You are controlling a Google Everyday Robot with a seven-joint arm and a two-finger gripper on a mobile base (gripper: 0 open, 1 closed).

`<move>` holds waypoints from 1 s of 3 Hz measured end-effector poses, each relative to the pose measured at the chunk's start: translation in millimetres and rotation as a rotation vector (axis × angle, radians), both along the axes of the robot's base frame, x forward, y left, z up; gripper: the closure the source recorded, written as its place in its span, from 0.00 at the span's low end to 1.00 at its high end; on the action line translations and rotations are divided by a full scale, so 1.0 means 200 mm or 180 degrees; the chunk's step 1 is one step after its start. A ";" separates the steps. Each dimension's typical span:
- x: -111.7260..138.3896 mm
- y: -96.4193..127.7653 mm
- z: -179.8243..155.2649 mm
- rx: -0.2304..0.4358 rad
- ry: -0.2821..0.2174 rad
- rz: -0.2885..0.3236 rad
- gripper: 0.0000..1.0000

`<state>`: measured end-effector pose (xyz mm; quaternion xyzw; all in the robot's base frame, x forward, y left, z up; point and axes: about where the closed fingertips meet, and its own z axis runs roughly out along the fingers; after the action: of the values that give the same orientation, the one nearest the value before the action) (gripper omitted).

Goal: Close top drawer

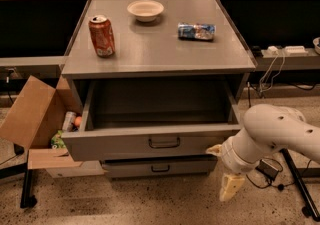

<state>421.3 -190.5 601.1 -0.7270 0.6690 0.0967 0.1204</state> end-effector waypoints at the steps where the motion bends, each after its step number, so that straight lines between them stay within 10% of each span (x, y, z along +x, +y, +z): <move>1: 0.10 -0.02 0.05 0.0117 -0.0179 -0.0052 0.41; 3: 0.30 -0.07 0.08 0.0137 -0.0461 -0.0182 0.96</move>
Offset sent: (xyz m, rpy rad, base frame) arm 0.0640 -0.0221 0.0226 0.0786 -0.1700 -0.0739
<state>482.2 -204.5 616.4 -0.7100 0.6768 0.0547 0.1869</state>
